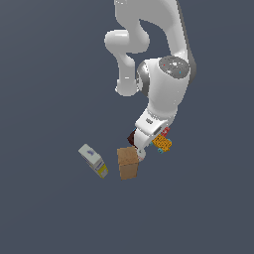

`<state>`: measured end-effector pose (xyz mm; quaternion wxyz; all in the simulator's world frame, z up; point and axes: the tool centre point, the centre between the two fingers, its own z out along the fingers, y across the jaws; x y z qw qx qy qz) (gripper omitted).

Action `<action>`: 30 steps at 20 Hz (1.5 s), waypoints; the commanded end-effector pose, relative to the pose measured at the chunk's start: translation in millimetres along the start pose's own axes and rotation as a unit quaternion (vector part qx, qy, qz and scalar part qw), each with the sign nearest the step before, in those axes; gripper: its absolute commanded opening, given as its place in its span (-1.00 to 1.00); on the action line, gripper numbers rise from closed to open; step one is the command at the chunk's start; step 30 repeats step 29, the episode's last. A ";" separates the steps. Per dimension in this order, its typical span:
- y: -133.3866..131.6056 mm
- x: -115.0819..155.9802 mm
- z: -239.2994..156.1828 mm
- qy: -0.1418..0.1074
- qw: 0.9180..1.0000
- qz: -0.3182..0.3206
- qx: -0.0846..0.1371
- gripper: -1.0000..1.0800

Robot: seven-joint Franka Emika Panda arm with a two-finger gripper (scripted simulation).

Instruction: Pick up a designated object from a clutter of objects.

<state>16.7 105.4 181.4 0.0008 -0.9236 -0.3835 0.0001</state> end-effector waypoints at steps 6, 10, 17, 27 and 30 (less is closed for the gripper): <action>50.9 -12.9 -75.9 0.001 1.000 -0.001 0.001 -1.00; 76.5 -18.6 -112.2 0.001 1.000 0.000 0.000 -1.00; 108.0 -24.5 -155.4 0.000 1.000 0.000 0.000 -1.00; 125.9 -26.7 -178.8 0.000 1.000 0.001 -0.001 -1.00; 126.4 -26.7 -179.4 0.000 1.000 0.001 -0.001 -1.00</action>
